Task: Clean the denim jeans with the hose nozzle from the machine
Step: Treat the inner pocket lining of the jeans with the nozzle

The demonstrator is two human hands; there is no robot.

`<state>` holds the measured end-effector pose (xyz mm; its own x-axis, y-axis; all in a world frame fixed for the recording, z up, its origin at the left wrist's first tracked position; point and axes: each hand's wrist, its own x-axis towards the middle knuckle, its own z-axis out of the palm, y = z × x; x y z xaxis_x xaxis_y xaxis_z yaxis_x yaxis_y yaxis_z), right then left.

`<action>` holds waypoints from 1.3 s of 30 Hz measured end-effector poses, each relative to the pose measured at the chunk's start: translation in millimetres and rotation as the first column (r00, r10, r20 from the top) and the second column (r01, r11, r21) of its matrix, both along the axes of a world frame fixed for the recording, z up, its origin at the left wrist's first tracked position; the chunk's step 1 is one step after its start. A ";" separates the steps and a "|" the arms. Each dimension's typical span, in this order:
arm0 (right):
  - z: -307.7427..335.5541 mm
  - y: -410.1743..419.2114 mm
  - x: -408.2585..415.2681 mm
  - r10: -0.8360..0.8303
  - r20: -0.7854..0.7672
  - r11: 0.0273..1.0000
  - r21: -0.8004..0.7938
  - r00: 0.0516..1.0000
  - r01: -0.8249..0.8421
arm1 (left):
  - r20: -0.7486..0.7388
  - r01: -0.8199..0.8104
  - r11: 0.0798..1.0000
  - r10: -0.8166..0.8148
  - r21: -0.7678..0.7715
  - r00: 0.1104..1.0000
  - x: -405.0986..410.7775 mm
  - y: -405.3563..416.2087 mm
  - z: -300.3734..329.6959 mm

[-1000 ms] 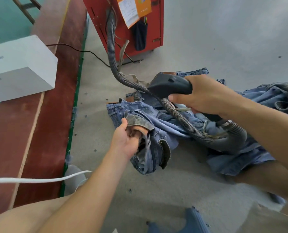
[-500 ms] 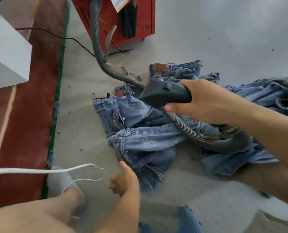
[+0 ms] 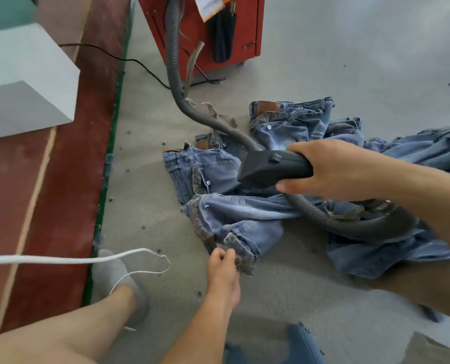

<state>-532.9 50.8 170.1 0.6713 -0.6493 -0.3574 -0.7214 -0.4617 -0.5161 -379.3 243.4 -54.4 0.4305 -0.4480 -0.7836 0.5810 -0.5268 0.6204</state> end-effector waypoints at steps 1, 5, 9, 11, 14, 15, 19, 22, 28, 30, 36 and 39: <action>2.4 1.7 0.8 0.036 -0.003 0.999 0.023 0.999 -0.036 | -0.020 -0.029 0.998 0.028 -0.062 0.999 4.3 -1.8 14.8; 9.8 7.5 1.9 0.125 -0.009 0.992 0.030 0.992 -0.125 | -0.139 -0.060 0.960 0.022 -0.273 0.990 22.8 -5.7 69.0; 11.3 12.9 -6.0 0.183 -0.104 0.982 0.074 0.978 -0.176 | -0.210 -0.100 0.928 0.024 -0.360 0.977 33.1 -3.7 99.7; 6.6 18.9 -5.9 0.225 -0.158 0.971 0.115 0.962 -0.208 | -0.223 -0.088 0.920 0.000 -0.382 0.975 28.8 -1.7 106.7; -4.8 27.1 7.5 0.243 -0.139 0.950 0.233 0.960 -0.207 | -0.265 -0.058 0.911 -0.058 -0.409 0.963 22.2 4.1 110.0; -8.9 28.4 13.6 0.213 -0.107 0.948 0.264 0.971 -0.178 | -0.302 -0.067 0.908 -0.067 -0.413 0.951 23.3 4.5 111.3; -14.8 24.2 27.5 -0.052 0.001 0.965 0.259 0.999 0.050 | -0.369 -0.001 0.892 -0.186 -0.453 0.910 32.6 3.3 110.6; 2.3 14.8 19.6 -0.099 0.025 0.963 0.255 0.995 0.090 | -0.118 0.146 0.928 -0.197 -0.344 0.973 40.9 0.1 102.5; 38.8 19.9 -2.9 -0.095 -0.014 0.979 0.178 0.995 0.096 | 0.568 0.331 0.943 -0.291 0.035 0.770 80.9 3.4 84.1; 40.0 32.3 -4.4 -0.072 -0.090 0.985 0.152 0.993 0.085 | 0.577 0.316 0.948 -0.281 0.041 0.767 83.8 0.7 81.6; 16.2 53.2 4.9 -0.022 -0.194 0.999 -0.036 0.981 0.016 | 0.162 0.006 0.973 -0.044 0.231 0.986 71.0 -1.6 66.0; 1.9 57.2 8.9 -0.031 -0.176 0.998 -0.056 0.984 0.021 | 0.034 0.070 0.953 -0.084 0.294 0.996 67.5 4.9 61.8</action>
<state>-524.0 108.0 172.0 0.5832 -0.6870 -0.4334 -0.8112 -0.4651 -0.3544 -311.8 248.2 7.5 0.4417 -0.2353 -0.8657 0.5062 -0.7313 0.4570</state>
